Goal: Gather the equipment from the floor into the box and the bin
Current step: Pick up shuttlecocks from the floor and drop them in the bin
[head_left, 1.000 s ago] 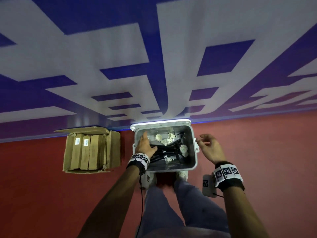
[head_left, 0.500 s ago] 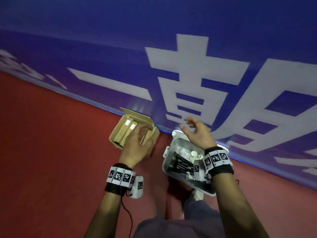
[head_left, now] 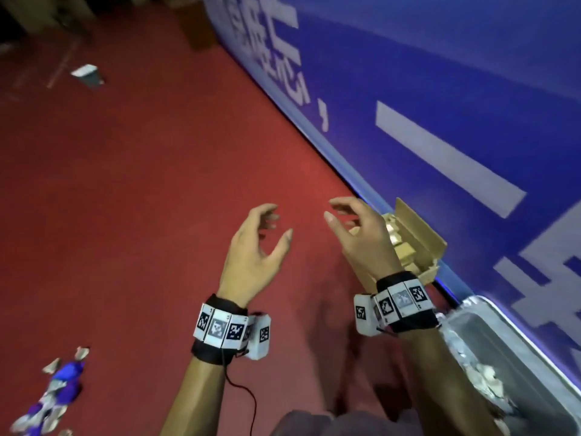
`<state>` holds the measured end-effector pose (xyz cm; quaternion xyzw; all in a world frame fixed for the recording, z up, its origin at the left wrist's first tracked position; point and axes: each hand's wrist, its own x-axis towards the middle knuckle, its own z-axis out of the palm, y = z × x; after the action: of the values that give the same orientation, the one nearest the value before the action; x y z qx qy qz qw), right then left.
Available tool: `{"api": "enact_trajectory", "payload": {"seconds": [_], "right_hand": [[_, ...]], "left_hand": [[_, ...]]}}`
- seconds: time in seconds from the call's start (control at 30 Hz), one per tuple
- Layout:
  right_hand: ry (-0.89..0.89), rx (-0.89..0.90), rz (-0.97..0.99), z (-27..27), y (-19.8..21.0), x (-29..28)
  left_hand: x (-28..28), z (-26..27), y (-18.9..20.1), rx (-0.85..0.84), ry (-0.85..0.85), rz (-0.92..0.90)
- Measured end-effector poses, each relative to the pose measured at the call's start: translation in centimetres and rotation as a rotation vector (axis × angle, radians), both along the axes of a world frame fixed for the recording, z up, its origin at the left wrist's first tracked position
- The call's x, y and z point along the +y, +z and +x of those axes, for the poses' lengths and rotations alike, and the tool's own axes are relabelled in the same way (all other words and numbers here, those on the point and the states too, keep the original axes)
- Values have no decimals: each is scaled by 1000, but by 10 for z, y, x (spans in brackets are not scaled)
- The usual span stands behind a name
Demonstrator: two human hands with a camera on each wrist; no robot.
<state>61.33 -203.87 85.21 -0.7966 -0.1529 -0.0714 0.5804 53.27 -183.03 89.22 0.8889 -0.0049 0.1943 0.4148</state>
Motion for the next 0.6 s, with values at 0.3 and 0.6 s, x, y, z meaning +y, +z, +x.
{"api": "enact_trajectory", "payload": {"seconds": [0.3, 0.6], "right_hand": [[435, -26, -35, -26, 9, 226], [889, 8, -89, -37, -23, 484]], "left_hand": [[178, -112, -20, -11, 461, -81], [345, -210, -67, 102, 939, -96]]}}
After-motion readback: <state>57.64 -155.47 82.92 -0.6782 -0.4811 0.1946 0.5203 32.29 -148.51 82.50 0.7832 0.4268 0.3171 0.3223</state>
